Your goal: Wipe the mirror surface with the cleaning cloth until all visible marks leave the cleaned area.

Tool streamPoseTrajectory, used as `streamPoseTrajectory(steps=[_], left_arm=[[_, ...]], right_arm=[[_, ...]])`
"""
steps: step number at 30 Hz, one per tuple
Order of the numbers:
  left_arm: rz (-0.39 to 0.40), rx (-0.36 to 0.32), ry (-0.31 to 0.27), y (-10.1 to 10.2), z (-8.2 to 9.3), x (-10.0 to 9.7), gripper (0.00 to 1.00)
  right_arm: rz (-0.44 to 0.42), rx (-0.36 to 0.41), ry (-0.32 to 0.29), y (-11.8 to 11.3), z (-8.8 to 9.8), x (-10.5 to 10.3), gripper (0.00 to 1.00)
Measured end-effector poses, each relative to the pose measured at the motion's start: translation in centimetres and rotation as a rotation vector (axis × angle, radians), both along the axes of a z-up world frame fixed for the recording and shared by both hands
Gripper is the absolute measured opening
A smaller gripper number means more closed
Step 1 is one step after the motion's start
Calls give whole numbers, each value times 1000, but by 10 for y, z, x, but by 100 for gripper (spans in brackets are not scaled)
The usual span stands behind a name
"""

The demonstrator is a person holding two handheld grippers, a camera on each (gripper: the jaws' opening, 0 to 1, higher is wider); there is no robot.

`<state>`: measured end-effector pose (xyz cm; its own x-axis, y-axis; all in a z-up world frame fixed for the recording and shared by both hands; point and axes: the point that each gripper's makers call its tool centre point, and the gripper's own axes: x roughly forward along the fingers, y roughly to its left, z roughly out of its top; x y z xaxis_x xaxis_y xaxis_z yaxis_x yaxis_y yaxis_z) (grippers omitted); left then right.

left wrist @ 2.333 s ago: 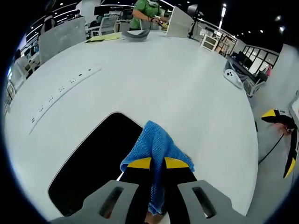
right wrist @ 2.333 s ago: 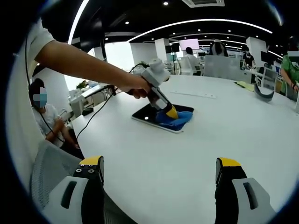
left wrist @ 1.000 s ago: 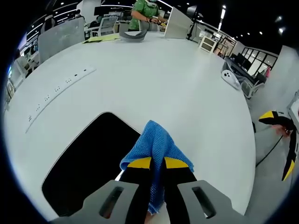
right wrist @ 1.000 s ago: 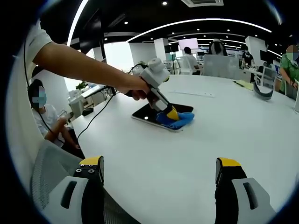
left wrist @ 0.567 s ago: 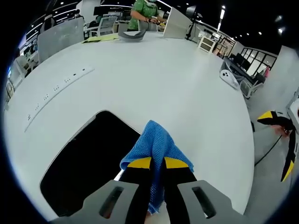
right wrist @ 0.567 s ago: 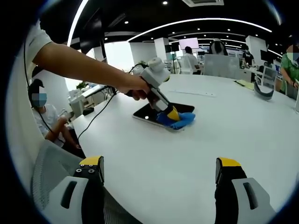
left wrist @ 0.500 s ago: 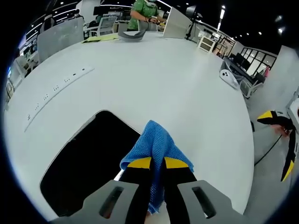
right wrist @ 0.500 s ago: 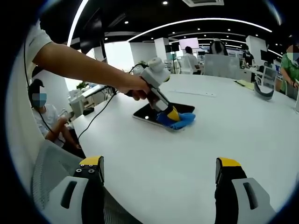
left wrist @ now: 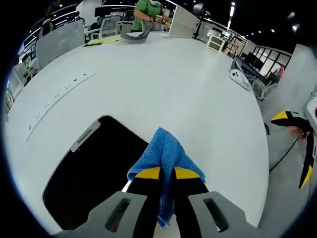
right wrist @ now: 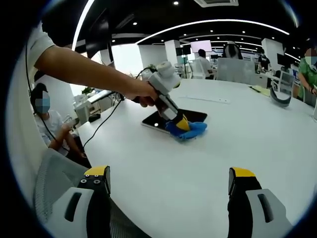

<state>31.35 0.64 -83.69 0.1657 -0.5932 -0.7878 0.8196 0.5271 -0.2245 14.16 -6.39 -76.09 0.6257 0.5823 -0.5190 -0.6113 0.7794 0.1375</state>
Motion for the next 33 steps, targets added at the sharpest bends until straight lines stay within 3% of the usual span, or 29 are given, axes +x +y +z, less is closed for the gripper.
streamPoseTrajectory(steps=[33], left_arm=[[-10,7,-2,14,1,-3,6]], right_arm=[[10,-2,-4,5,0,0,99]])
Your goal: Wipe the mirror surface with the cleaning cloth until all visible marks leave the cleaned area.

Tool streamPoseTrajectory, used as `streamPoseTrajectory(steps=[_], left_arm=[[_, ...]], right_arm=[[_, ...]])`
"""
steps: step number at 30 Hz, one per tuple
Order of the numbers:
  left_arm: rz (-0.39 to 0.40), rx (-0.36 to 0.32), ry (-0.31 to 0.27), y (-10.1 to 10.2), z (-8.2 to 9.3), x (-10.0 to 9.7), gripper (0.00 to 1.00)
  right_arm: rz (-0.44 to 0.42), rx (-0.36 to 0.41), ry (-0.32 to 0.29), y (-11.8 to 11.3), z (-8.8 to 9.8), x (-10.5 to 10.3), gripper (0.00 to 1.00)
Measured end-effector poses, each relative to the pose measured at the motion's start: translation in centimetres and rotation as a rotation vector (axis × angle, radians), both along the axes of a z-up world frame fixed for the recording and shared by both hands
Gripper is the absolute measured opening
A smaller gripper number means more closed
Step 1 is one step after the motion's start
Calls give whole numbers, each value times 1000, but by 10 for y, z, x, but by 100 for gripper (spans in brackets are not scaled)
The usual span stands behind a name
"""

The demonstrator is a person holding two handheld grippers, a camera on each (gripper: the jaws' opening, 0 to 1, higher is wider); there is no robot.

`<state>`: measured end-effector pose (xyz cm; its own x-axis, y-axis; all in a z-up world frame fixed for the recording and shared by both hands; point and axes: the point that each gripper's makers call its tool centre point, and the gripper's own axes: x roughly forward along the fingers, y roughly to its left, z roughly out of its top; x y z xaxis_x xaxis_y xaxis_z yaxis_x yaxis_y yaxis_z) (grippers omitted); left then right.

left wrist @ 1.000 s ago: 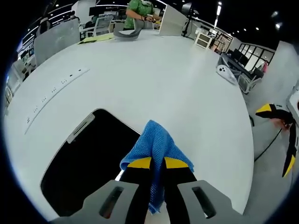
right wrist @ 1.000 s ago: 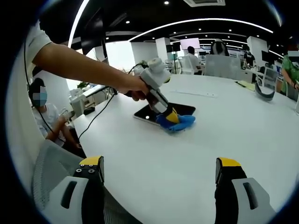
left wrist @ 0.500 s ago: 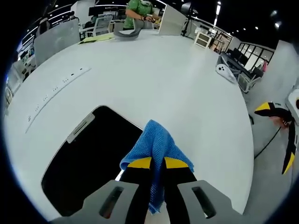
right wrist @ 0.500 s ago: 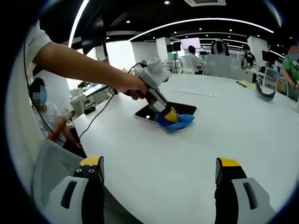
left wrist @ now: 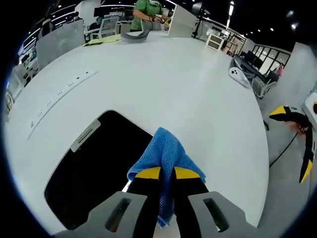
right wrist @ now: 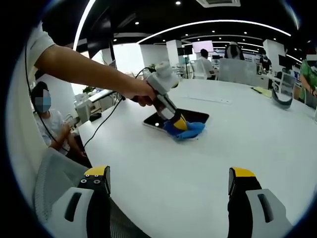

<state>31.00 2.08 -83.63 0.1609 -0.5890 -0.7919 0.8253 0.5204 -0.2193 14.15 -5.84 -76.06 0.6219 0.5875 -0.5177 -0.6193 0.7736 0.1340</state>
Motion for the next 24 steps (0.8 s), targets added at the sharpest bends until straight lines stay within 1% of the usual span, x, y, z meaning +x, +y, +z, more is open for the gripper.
streamPoseTrajectory(steps=[13,24], left_arm=[[-2,3,0,4,-1,0,6],[-9,10,-2,7,0,-1,6]], right_arm=[[8,-3,4,2,-2,1,99],[10,-3,-1,2,1,4,99]])
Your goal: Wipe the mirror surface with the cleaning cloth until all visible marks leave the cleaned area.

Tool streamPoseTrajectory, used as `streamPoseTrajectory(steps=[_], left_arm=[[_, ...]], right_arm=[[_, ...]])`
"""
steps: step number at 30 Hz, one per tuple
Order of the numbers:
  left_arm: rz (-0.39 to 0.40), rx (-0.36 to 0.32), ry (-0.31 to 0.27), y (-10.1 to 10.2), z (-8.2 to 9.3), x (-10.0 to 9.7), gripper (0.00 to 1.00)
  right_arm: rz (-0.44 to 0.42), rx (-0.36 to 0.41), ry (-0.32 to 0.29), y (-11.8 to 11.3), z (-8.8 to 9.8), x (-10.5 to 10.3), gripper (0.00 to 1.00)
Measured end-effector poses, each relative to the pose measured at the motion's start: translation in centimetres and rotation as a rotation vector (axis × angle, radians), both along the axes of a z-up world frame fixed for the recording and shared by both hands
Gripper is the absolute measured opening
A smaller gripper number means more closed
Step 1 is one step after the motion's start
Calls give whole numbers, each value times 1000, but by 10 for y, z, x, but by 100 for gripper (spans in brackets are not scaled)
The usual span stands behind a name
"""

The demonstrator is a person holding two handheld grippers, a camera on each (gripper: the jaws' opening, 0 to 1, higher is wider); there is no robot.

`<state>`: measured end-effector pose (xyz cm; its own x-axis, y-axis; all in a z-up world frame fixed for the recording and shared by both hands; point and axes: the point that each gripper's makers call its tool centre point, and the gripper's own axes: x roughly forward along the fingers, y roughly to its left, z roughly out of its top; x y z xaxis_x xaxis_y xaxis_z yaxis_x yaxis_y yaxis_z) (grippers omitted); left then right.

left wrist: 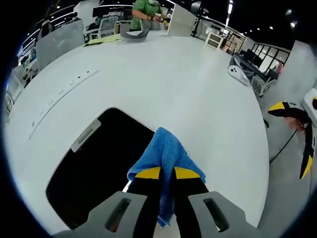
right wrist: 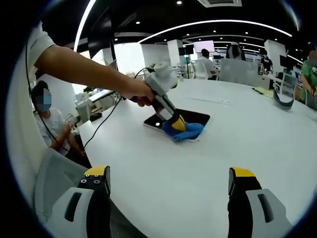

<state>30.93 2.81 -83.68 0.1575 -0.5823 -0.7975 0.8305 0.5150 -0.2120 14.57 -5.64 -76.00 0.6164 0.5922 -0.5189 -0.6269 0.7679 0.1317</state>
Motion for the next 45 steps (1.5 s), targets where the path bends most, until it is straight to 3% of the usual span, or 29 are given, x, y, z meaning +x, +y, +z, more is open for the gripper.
streamPoseTrajectory(steps=[45], left_arm=[[33,8,9,25,-1,0,6]], right_arm=[[22,0,12,13,-2,0,99]])
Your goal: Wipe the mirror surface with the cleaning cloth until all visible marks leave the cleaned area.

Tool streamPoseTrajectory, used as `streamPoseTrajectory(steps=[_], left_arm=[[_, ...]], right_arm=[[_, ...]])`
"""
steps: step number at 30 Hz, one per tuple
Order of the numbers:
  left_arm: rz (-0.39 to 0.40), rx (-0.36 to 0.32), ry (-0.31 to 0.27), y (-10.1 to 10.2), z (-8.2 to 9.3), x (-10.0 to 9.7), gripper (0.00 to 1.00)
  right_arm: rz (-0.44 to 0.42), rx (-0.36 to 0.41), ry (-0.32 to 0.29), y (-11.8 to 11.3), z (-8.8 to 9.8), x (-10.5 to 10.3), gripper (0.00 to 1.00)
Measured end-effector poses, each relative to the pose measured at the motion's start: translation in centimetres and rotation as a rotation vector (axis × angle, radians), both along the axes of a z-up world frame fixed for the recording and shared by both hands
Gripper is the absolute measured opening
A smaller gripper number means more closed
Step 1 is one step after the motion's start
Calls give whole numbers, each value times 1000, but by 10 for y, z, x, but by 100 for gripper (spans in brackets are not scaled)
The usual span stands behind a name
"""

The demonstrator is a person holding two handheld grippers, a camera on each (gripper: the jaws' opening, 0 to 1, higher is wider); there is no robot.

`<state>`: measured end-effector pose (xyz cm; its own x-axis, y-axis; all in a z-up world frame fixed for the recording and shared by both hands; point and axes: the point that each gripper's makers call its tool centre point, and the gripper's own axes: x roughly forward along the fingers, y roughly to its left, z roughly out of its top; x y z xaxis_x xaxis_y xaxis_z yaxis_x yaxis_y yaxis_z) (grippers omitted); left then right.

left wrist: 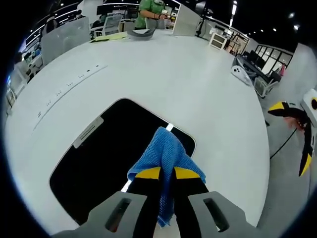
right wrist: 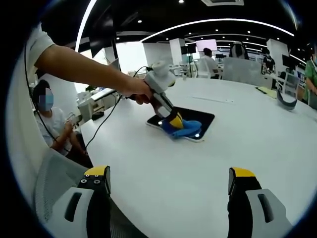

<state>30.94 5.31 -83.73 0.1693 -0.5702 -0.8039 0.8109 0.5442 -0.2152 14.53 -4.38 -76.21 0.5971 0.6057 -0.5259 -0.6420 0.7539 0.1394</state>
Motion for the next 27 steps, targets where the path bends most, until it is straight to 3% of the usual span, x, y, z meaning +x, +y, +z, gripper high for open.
streamPoseTrajectory(steps=[27], left_arm=[[7,18,6,13,0,2,6]], right_arm=[[-7,-1,-19,-4,5,4,99]])
